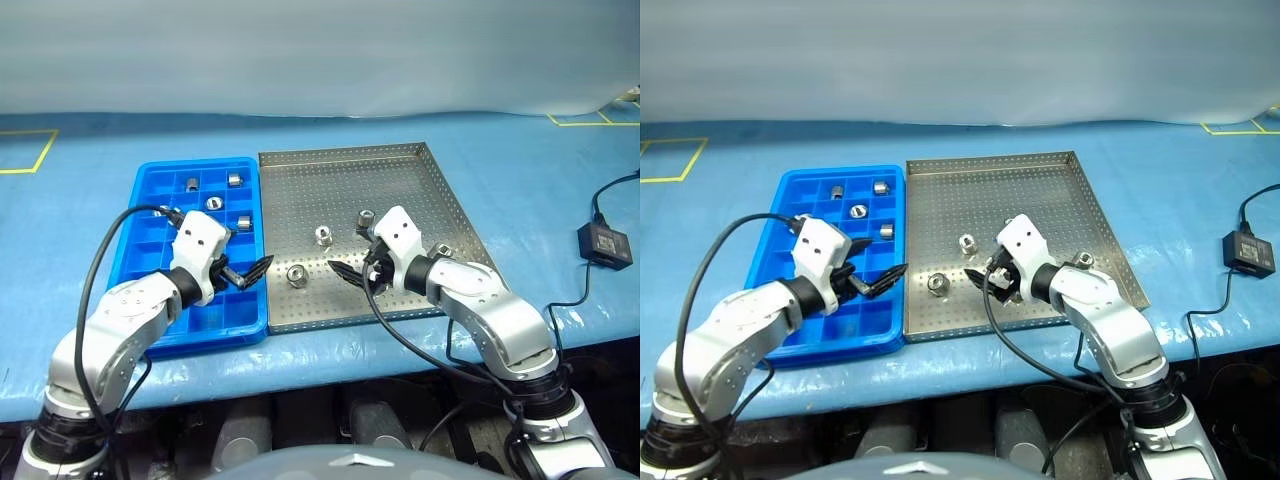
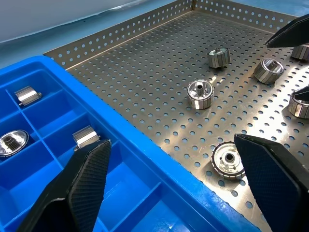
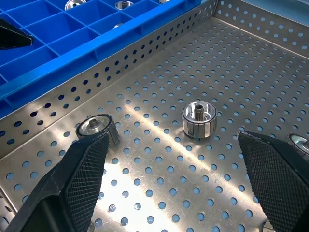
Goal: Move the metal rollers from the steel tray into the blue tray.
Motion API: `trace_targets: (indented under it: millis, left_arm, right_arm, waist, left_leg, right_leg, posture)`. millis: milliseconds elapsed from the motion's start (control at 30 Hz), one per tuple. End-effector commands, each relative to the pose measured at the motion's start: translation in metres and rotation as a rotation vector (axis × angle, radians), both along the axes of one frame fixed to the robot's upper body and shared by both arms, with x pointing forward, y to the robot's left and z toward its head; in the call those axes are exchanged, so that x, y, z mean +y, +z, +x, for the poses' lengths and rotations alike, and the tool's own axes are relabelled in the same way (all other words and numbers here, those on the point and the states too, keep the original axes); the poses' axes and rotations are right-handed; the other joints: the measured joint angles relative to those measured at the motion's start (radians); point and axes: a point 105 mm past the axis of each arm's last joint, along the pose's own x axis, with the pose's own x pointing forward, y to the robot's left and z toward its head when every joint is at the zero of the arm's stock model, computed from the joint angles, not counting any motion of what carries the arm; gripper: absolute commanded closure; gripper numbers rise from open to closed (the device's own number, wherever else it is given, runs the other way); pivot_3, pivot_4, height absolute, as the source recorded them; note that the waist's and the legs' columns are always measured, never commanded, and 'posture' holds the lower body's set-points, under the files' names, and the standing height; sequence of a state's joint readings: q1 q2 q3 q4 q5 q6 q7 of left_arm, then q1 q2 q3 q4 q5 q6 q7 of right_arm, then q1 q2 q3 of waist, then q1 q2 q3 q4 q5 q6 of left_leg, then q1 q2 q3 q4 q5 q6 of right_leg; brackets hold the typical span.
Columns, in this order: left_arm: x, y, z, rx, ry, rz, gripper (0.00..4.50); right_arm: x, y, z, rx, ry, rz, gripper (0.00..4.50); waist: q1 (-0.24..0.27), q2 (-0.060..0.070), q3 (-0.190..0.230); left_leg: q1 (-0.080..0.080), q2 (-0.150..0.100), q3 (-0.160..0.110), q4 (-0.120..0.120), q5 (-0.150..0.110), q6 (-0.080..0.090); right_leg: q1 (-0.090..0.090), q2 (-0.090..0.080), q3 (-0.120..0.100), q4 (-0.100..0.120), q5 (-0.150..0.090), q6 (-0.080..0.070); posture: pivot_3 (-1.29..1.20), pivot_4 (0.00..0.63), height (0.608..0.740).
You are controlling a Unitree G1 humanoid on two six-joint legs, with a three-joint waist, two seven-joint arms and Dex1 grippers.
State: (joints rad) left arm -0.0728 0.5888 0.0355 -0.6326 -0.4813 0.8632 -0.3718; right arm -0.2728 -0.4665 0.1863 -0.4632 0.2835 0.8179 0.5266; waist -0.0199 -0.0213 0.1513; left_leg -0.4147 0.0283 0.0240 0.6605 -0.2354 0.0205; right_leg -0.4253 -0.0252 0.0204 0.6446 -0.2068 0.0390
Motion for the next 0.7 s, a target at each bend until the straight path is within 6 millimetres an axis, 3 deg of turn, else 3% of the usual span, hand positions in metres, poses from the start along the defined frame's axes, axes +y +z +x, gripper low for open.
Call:
trace_targets:
  millis: [33, 700]
  left_arm:
    - [-0.0045, 0.0132, -0.0043, -0.060, -0.019, -0.004, 0.06]
    - [-0.0033, 0.0135, -0.0040, -0.062, -0.014, -0.005, 0.06]
  right_arm:
    - [0.0021, 0.0129, -0.0014, -0.043, 0.019, 0.012, 0.01]
    - [0.0024, 0.0134, 0.0001, -0.048, 0.019, 0.010, 0.01]
  waist:
    - [0.000, 0.000, 0.000]
    - [0.001, 0.000, 0.000]
  left_leg:
    - [0.000, 0.000, 0.000, 0.000, 0.000, 0.000]
    - [0.000, 0.000, 0.000, 0.000, 0.000, 0.000]
  right_leg:
    - [0.000, 0.000, 0.000, 0.000, 0.000, 0.000]
    - [0.000, 0.000, 0.000, 0.000, 0.000, 0.000]
  posture:
    - [0.00, 0.150, 0.740]
    - [-0.01, 0.150, 0.740]
